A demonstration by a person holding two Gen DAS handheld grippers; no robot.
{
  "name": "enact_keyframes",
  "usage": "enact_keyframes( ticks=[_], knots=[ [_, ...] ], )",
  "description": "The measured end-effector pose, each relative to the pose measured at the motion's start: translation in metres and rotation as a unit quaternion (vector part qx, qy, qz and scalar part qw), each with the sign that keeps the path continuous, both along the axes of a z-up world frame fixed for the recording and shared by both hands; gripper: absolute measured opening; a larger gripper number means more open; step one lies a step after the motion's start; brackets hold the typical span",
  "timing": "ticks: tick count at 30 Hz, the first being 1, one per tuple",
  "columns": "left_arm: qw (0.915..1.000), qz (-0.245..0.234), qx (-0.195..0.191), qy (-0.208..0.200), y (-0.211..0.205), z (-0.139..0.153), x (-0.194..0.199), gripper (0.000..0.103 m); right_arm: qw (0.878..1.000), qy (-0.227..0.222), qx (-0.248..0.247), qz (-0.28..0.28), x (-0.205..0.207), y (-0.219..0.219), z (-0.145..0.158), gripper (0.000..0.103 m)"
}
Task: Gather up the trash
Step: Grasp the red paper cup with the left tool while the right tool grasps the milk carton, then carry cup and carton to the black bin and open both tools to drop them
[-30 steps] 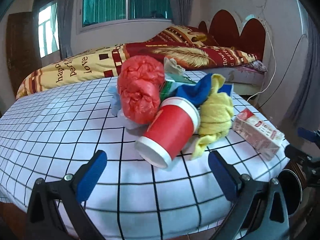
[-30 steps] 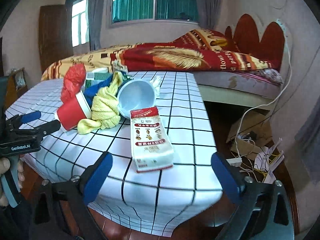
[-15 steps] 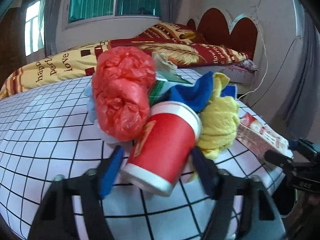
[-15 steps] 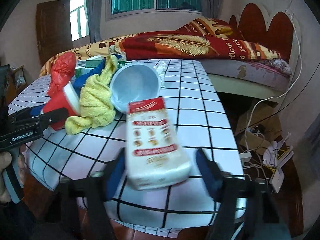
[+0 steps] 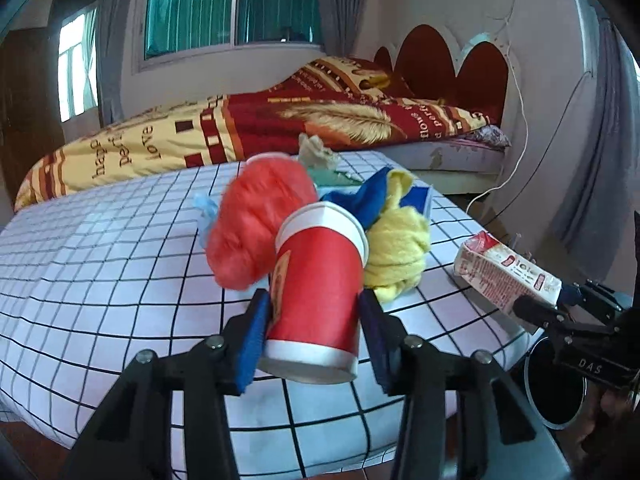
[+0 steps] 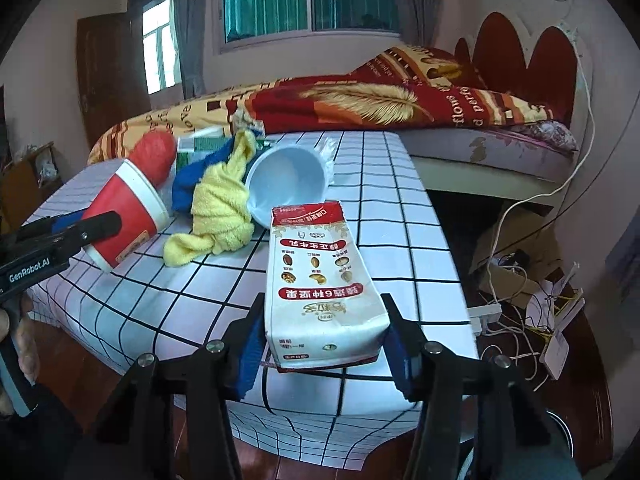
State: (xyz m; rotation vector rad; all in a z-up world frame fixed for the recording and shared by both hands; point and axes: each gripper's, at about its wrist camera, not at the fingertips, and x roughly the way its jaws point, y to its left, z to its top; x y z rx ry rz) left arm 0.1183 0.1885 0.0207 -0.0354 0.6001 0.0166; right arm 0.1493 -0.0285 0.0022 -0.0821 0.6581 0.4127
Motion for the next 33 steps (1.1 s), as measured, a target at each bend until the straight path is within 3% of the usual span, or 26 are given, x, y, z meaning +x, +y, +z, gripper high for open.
enact_keyframes(
  ticks=[2,7,17,25,33],
  knots=[
    [0.9999,0.001,0.005,0.016,-0.003,0.0,0.002,0.046,1.0,-0.004,0.004,-0.004,-0.004,-0.007,0.004,0.055],
    [0.9999,-0.01,0.005,0.001,-0.016,0.01,-0.007,0.046,1.0,-0.018,0.011,-0.02,-0.015,-0.03,0.016,0.054],
    [0.9998,-0.013,0.003,0.015,-0.036,-0.002,-0.018,0.046,0.998,-0.027,0.007,-0.054,-0.036,-0.082,0.024,0.054],
    [0.9963,-0.084,0.007,0.018,-0.087,0.003,-0.017,0.046,0.996,-0.023,-0.009,-0.085,-0.061,-0.133,0.023,0.054],
    [0.9811,-0.19,-0.005,0.036,-0.176,-0.006,-0.021,0.046,0.985,0.016,-0.013,-0.173,-0.08,-0.218,0.001,0.053]
  ],
)
